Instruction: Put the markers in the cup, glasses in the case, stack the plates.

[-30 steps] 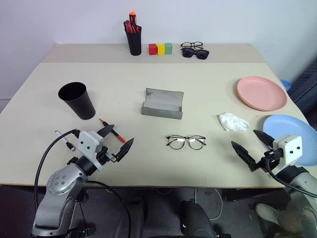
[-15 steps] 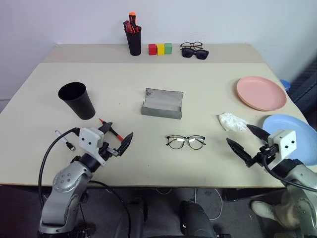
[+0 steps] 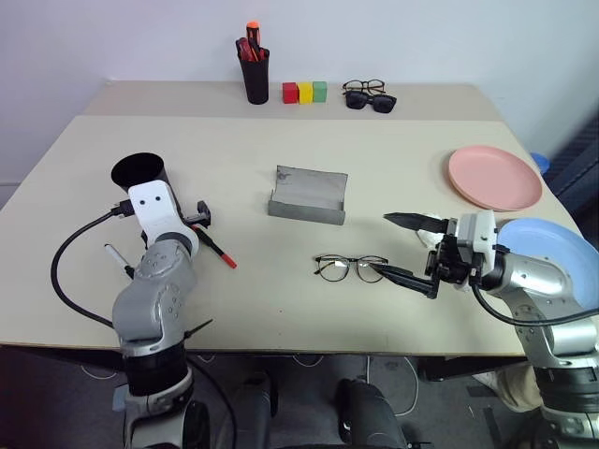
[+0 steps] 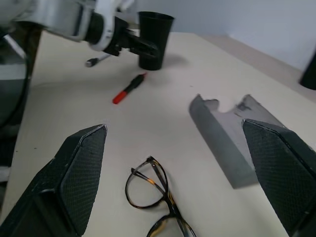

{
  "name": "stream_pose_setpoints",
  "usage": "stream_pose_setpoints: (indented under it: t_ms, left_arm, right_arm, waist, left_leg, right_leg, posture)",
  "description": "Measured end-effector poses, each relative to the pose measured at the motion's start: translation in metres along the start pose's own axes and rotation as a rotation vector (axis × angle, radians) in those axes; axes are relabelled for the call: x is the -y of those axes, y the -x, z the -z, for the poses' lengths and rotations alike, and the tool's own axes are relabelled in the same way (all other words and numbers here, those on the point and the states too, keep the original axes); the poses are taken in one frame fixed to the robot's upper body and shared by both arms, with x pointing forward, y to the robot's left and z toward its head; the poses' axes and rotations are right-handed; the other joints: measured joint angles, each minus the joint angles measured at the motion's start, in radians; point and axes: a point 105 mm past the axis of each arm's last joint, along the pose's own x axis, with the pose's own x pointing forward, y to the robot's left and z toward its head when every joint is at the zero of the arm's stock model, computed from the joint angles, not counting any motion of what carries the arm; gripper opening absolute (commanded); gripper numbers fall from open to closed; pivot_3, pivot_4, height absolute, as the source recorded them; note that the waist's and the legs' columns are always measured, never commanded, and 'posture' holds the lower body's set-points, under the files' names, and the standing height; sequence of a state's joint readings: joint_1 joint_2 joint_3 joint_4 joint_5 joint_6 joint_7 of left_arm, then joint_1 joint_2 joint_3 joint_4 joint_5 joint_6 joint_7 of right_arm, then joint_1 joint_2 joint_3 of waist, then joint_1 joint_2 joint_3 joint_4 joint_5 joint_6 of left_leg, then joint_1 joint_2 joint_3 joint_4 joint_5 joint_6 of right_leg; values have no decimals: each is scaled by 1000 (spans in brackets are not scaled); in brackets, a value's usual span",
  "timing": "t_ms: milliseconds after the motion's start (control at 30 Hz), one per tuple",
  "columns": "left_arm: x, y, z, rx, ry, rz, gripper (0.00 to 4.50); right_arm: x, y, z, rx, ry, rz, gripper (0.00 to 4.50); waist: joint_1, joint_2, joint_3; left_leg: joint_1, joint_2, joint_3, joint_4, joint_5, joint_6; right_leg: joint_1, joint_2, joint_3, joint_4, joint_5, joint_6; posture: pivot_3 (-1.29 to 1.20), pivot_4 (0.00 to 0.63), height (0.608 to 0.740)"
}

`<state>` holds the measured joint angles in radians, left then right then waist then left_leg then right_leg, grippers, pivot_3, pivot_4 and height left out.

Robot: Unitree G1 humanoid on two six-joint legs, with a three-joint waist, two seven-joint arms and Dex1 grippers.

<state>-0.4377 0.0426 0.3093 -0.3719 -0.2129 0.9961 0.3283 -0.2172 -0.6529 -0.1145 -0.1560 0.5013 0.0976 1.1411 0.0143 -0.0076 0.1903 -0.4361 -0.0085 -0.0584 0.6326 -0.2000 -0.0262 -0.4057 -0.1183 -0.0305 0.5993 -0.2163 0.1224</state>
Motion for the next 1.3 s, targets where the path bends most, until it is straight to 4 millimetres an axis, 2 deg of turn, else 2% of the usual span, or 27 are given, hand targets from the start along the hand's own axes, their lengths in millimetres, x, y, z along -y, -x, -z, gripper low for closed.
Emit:
stream_pose_setpoints:
  t_ms: [167, 400, 433, 467, 700, 833, 933, 1000, 1100, 1133, 1200, 1233, 1300]
  left_arm:
    - [9, -2, 12, -85, 3, -51, 4500]
    - [12, -9, 35, -238, 13, -119, 4500]
    - [12, -10, 36, -253, 14, -122, 3945]
    - [12, -12, 35, -264, 14, -128, 3624]
    - [6, -16, 34, -314, 57, -150, 70]
    - [9, -11, 34, -336, 96, -105, 26]
    - [20, -4, 33, -311, 34, 40, 26]
    - [39, 4, 16, -197, -113, 201, 26]
    - [69, 28, -48, 223, -336, 402, 26]
    - [80, 41, -73, 402, -354, 446, 26]
    - [88, 58, -103, 664, -348, 453, 26]
    - [88, 58, -112, 729, -365, 423, 26]
    - [79, 40, -118, 760, -411, 314, 26]
  right_arm:
    - [-1, 0, 8, -16, -7, -22, 4461]
    - [-1, 0, 9, -17, 8, -16, 4461]
    - [-1, 0, 10, -17, 9, -13, 4500]
    - [0, 0, 10, -17, 9, -10, 4500]
    - [1, 0, 9, -16, 11, 15, 4500]
    - [3, 0, 9, -18, 4, 32, 4500]
    - [5, 0, 9, -18, 1, 46, 4500]
    - [7, 0, 8, -14, 2, 53, 4500]
    - [11, -2, 3, 7, 11, 68, 4500]
    - [12, -3, 2, 11, 13, 72, 4500]
    - [15, -6, 0, 31, 13, 84, 4500]
    - [16, -7, 0, 42, 11, 93, 4500]
    - [18, -10, -2, 55, 14, 98, 4500]
  waist:
    - [-1, 0, 0]
    - [-1, -1, 0]
    - [-1, -1, 0]
    - [-1, 0, 0]
    - [3, 0, -1]
    - [2, 0, -1]
    - [-1, -1, 0]
    - [-2, -3, 1]
    - [-3, -2, 1]
    - [-2, -1, 0]
    - [-1, 0, 0]
    - [-1, 0, 0]
    - [-1, 0, -1]
  left_leg:
    - [0, 0, 0, 0, 1, -2]
    - [0, 0, 0, 0, 1, -3]
    - [0, 0, 0, 0, 2, -3]
    - [0, 0, 0, 0, 2, -3]
    - [1, 0, 0, 0, 3, -5]
    - [1, 0, 0, 0, 3, -5]
    - [1, 0, 0, -1, 3, -5]
    - [1, 0, 0, -1, 4, -6]
    - [1, 0, 0, -2, 4, -7]
    - [1, 0, 1, -3, 4, -7]
    - [1, 0, 1, -3, 4, -7]
    - [2, 0, 1, -3, 4, -7]
    - [2, 0, 1, -3, 4, -7]
  right_leg:
    - [0, 0, 0, 0, 1, -3]
    - [0, 0, 0, 1, 0, -1]
    - [0, 0, 0, 1, 0, -1]
    - [0, 0, 0, 1, 0, -1]
    - [1, 0, 0, 1, 0, -1]
    - [2, 0, 0, 1, 0, -1]
    - [1, 0, 0, 1, 1, -4]
    - [-1, 0, 0, 2, 2, -5]
    - [-1, 0, 1, 2, 2, -6]
    - [-1, 0, 2, 0, 2, -6]
    - [-1, 0, 2, -1, 3, -7]
    - [-1, 0, 2, 0, 3, -7]
    - [-1, 0, 2, 1, 3, -6]
  posture:
    - [0, 150, 740]
    - [0, 150, 740]
    - [0, 150, 740]
    - [0, 150, 740]
    - [0, 150, 740]
    - [0, 150, 740]
    - [0, 150, 740]
    - [0, 150, 740]
    - [0, 150, 740]
    - [0, 150, 740]
    - [0, 150, 740]
    - [0, 150, 740]
    - [0, 150, 740]
